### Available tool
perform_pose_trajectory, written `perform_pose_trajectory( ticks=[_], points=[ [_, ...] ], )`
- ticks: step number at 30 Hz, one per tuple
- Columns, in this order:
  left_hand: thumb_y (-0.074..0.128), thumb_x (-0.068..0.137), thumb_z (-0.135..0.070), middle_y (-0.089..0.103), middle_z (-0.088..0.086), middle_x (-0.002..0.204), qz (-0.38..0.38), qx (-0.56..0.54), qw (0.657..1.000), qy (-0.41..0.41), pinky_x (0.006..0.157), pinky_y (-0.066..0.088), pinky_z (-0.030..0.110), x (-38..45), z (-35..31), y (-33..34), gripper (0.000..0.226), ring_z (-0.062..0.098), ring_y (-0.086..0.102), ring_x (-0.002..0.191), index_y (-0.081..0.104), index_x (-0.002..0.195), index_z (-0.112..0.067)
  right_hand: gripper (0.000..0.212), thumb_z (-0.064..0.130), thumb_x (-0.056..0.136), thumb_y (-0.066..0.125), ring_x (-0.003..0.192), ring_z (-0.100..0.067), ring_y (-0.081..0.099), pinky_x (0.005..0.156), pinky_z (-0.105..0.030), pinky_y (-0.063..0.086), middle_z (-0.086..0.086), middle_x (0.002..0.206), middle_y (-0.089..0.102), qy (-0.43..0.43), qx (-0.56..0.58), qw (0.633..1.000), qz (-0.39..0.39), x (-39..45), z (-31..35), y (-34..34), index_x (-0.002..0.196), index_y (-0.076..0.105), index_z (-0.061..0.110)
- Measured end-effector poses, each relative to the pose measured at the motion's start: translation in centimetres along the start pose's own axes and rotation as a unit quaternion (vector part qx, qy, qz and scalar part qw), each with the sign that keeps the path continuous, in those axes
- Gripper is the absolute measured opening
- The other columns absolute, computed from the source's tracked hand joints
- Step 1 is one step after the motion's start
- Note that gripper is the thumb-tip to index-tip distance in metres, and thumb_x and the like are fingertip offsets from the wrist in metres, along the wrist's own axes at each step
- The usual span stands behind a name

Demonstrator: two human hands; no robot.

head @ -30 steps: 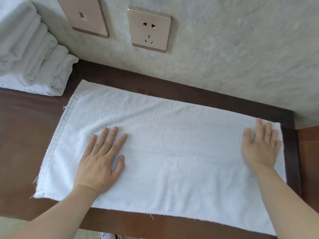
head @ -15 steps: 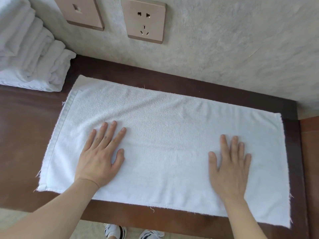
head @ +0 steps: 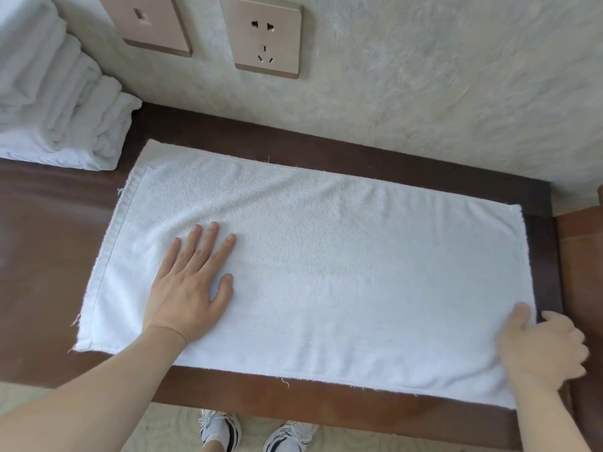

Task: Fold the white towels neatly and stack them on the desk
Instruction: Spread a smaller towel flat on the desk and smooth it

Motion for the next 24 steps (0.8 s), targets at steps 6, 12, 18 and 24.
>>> perform_pose_trajectory(
  ticks=[6, 12, 18, 24],
  points=[
    [0.03, 0.097, -0.043, 0.019, -0.001, 0.166, 0.0, -0.004, 1.0, 0.0, 0.125, 0.01, 0.045, 0.0, 0.0, 0.0, 0.063, 0.02, 0.01, 0.155, 0.025, 0.158, -0.029, 0.042, 0.027, 0.099, 0.043, 0.116, -0.06, 0.044, 0.102, -0.061, 0.034, -0.041, 0.129, 0.045, 0.017, 0.064, 0.998, -0.011, 1.1, 1.3, 0.4, 0.12, 0.051, -0.009],
    [0.027, 0.097, -0.046, 0.016, -0.002, 0.167, 0.009, -0.004, 1.0, -0.004, 0.126, 0.004, 0.041, -0.1, 0.0, 0.0, 0.064, 0.018, 0.007, 0.155, 0.02, 0.159, -0.031, 0.022, 0.013, 0.1, 0.051, 0.108, -0.055, 0.053, 0.091, -0.057, 0.04, -0.036, 0.119, 0.055, -0.018, 0.066, 0.997, -0.032, 0.0, 2.3, 0.6, 0.117, 0.049, -0.002],
    [0.027, 0.097, -0.046, 0.015, -0.002, 0.167, 0.01, -0.008, 1.0, -0.011, 0.126, 0.001, 0.038, 0.0, 0.0, -0.1, 0.064, 0.017, 0.007, 0.155, 0.021, 0.159, -0.031, 0.028, 0.01, 0.098, 0.055, 0.105, -0.052, 0.054, 0.09, -0.055, 0.041, -0.032, 0.118, 0.057, -0.054, 0.052, 0.995, -0.059, -0.6, 2.7, 1.2, 0.124, 0.05, 0.0],
    [0.027, 0.095, -0.047, 0.018, -0.004, 0.166, 0.002, -0.019, 1.0, -0.015, 0.126, 0.004, 0.038, 0.1, 0.1, 0.2, 0.065, 0.015, 0.01, 0.153, 0.027, 0.158, -0.03, 0.017, 0.011, 0.099, 0.052, 0.09, -0.045, 0.057, 0.073, -0.05, 0.044, -0.026, 0.102, 0.059, -0.103, 0.002, 0.991, -0.09, -1.1, 2.5, 1.9, 0.113, 0.053, 0.001]
  ],
)
Point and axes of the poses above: each hand's wrist, its own x-axis towards the middle knuckle, its own y-axis out of the palm, z = x × y, the point moved 1 cm from there along x, towards the middle knuckle
